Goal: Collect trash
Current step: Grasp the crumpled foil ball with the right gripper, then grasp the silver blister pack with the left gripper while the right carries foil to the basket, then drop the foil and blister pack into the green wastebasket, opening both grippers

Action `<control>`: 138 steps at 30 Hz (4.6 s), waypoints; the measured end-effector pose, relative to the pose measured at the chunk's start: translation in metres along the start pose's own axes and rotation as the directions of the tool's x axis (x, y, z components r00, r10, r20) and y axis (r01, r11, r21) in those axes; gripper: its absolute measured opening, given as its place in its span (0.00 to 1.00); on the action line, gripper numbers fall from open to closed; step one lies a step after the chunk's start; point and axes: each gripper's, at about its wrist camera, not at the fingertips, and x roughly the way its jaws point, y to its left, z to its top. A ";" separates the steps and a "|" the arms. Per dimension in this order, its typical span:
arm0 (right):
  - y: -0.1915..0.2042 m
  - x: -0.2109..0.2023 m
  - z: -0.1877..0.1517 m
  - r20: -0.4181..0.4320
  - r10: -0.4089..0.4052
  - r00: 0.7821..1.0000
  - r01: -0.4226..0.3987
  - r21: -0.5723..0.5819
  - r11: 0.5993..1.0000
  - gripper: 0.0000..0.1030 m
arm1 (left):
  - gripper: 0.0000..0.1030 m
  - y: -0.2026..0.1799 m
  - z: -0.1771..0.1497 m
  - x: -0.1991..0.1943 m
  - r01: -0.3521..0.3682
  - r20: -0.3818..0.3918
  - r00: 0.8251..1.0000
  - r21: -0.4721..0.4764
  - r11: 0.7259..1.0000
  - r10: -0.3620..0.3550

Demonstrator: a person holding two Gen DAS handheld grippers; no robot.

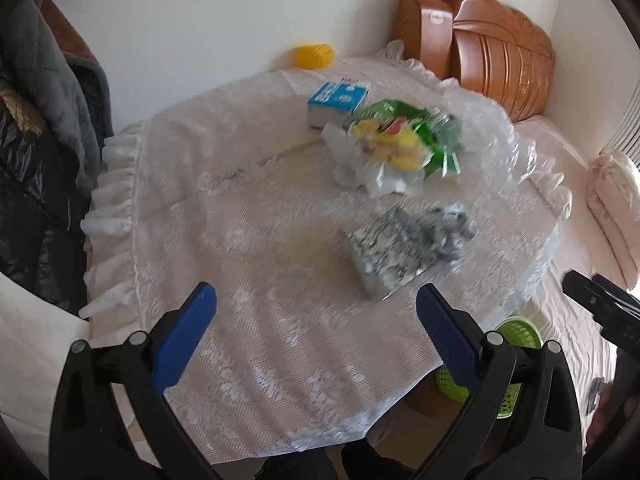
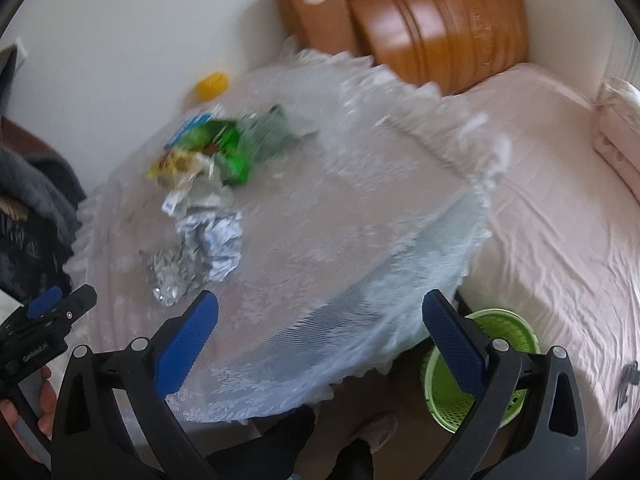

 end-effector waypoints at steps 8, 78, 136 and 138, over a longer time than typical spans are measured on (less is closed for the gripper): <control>0.049 0.054 0.021 -0.045 0.078 0.996 -0.081 -0.064 0.995 0.98 | 0.93 0.014 -0.007 0.007 0.013 -0.028 1.000 -0.010 1.000 -0.013; -0.120 -0.045 -0.066 0.104 -0.087 0.991 0.056 0.271 0.961 0.43 | 0.66 -0.143 0.013 -0.006 0.286 -0.045 0.958 0.254 0.924 -0.284; -0.269 -0.154 -0.190 0.007 -0.341 0.940 0.265 0.613 0.744 0.98 | 0.92 -0.355 -0.091 -0.038 0.385 -0.174 0.920 0.575 0.722 -0.352; -0.253 -0.156 -0.174 0.041 -0.329 0.943 0.246 0.581 0.776 0.98 | 0.92 -0.337 -0.081 -0.044 0.364 -0.136 0.927 0.559 0.745 -0.350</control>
